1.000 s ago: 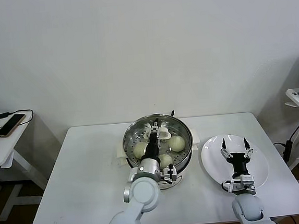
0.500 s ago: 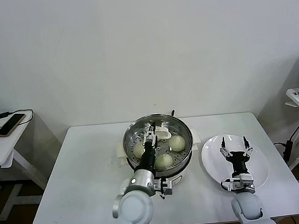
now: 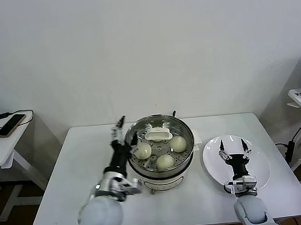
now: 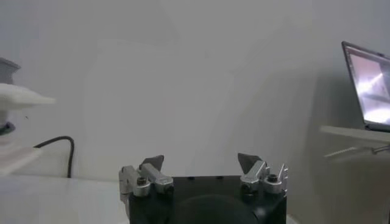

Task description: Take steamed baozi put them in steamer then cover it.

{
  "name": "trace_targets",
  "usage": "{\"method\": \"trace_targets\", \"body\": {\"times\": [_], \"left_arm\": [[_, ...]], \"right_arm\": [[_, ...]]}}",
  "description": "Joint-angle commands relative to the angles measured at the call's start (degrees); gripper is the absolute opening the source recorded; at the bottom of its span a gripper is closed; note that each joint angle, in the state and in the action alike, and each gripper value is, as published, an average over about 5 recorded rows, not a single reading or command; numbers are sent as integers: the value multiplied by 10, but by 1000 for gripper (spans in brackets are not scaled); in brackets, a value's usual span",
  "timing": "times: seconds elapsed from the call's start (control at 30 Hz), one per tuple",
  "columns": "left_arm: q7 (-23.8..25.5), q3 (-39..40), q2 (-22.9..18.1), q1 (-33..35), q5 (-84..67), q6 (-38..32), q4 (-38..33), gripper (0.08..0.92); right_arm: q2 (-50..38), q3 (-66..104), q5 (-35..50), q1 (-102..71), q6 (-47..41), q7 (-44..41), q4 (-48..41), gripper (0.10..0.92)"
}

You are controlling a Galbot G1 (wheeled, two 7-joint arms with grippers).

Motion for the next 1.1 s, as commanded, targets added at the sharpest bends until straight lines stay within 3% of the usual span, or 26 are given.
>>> {"method": "trace_targets", "body": {"times": [0.03, 0.13, 0.27, 1.1], "left_arm": [[-178, -196, 25, 28, -511, -147, 139, 823], [-157, -210, 18, 29, -552, -226, 192, 823], [-137, -218, 8, 39, -569, -276, 226, 823], [-114, -216, -11, 101, -572, -319, 243, 823]], "right_arm": [[-20, -5, 126, -30, -67, -53, 59, 823], [-22, 0, 140, -35, -70, -66, 62, 823], [-25, 1, 141, -41, -64, -76, 63, 823], [-17, 8, 119, -61, -54, -82, 64, 823]]}}
